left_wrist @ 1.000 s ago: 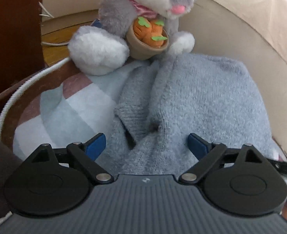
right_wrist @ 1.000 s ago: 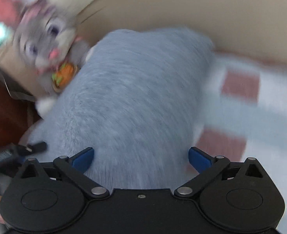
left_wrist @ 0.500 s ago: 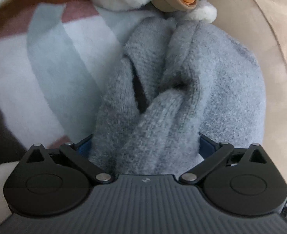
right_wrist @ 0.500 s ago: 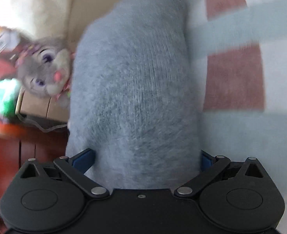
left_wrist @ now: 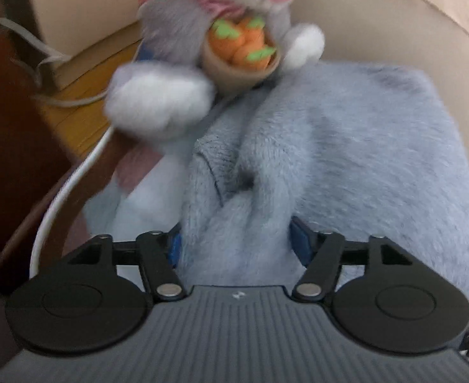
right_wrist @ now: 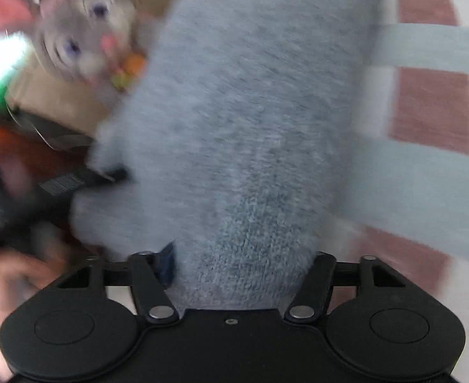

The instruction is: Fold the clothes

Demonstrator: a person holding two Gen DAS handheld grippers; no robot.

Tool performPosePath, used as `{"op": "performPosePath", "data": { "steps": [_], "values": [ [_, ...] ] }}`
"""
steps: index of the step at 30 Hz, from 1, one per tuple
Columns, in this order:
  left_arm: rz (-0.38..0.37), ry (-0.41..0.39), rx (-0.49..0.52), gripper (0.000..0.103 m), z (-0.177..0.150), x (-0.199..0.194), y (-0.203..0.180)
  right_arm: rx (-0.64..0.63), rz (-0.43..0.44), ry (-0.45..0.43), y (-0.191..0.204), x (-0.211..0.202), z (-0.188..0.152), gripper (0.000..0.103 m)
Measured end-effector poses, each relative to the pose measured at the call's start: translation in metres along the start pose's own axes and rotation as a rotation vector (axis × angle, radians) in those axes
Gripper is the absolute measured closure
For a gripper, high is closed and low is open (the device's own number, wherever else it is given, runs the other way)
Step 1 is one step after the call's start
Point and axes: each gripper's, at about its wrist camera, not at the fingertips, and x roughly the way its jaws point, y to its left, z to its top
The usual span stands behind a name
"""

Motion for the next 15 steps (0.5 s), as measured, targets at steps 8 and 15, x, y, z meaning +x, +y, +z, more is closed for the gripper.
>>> {"op": "performPosePath", "data": {
  "steps": [8,15],
  "values": [
    [0.013,-0.056,-0.015,0.037,-0.015,-0.05,0.017,-0.091,-0.056,-0.071,0.016,-0.046,-0.03,0.028],
    [-0.019,-0.139,0.077,0.004,-0.03,-0.131,-0.046,-0.346,-0.1,-0.308,0.04,-0.131,-0.035,0.023]
  ]
}}
